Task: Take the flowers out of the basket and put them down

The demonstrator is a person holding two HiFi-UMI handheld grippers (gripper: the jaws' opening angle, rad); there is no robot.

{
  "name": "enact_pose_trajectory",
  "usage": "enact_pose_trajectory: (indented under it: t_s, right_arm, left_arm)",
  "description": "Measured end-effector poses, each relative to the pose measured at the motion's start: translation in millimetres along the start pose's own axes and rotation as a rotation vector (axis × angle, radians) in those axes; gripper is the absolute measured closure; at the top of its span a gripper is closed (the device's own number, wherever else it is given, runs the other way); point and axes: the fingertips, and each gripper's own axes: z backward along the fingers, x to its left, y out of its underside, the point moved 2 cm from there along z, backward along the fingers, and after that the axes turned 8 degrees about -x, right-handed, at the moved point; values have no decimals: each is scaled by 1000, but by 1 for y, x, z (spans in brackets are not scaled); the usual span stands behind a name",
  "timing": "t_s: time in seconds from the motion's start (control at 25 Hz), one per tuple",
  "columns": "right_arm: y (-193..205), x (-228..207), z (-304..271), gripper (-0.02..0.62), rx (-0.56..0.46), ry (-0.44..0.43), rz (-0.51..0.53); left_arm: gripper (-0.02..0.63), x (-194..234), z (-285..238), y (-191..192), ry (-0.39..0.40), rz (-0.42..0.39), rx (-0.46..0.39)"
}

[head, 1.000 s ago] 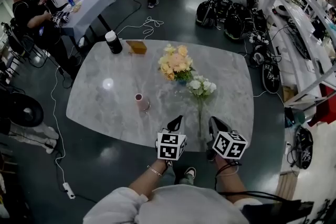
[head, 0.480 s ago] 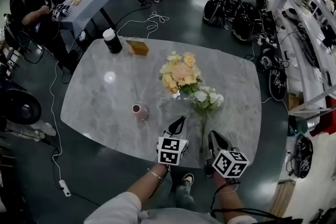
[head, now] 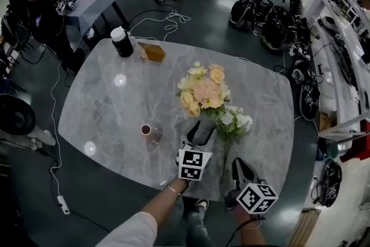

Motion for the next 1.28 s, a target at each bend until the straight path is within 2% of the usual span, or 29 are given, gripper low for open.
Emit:
enact_pose_trajectory:
  t_s: [0.36, 0.8, 1.0, 1.28]
  right_arm:
    - [-4, -4, -10, 589, -16, -23, -2]
    - [-21, 3, -15, 588, -68, -88, 38]
    - [-33, 5, -19, 588, -98, -120, 30]
    - [-41, 3, -26, 588, -95, -142, 51]
  left_arm:
    - [345, 25, -43, -7, -32, -39, -81]
    - [341, 31, -77, 1, -37, -55, -76]
    - [341, 34, -85, 11, -45, -33, -48]
    - [347, 43, -94, 15, -88, -45, -9]
